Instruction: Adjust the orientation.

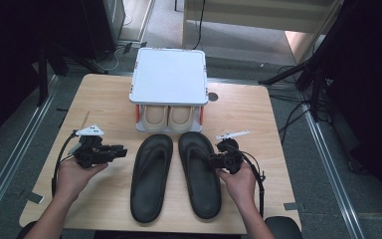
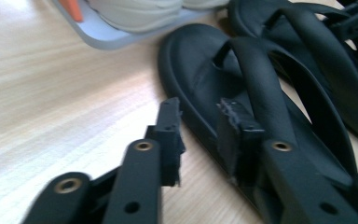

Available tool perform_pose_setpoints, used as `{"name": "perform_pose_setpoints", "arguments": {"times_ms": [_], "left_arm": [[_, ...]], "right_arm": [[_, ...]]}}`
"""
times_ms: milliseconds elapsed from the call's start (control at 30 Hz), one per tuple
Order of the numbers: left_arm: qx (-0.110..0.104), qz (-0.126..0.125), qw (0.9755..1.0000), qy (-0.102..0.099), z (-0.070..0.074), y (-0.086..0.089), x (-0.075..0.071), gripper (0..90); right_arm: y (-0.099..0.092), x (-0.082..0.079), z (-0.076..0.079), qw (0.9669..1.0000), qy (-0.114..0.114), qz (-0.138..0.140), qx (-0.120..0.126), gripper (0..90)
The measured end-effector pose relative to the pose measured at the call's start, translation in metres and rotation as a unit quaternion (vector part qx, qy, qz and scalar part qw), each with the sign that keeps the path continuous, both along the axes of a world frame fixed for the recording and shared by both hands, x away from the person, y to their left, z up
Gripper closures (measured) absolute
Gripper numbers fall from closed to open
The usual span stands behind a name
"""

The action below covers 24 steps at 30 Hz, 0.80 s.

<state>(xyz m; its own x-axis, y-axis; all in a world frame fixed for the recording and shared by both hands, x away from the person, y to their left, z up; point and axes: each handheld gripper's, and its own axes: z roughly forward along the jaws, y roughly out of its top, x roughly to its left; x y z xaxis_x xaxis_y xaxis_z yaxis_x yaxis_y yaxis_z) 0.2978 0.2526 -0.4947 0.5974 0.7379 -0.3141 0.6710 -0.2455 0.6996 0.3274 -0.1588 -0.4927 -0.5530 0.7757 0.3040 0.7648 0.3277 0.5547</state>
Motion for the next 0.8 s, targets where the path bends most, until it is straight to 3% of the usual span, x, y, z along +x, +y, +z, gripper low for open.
{"name": "perform_pose_setpoints", "arguments": {"times_ms": [233, 500, 800], "left_arm": [[-0.004, -0.022, 0.9997, 0.013, -0.003, -0.004, 0.001, 85.9], [-0.002, -0.039, 0.9991, 0.018, -0.01, -0.009, 0.002, 89.0], [0.031, -0.059, 0.9967, 0.046, -0.021, -0.021, 0.006, 89.0]], "right_arm": [[0.007, 0.0, -0.004, 1.0, 0.006, 0.002, 0.002, 70.5], [0.012, 0.0, -0.009, 0.9999, 0.005, 0.004, 0.008, 70.0], [0.013, 0.0, -0.01, 0.9998, 0.01, 0.003, 0.014, 69.8]]}}
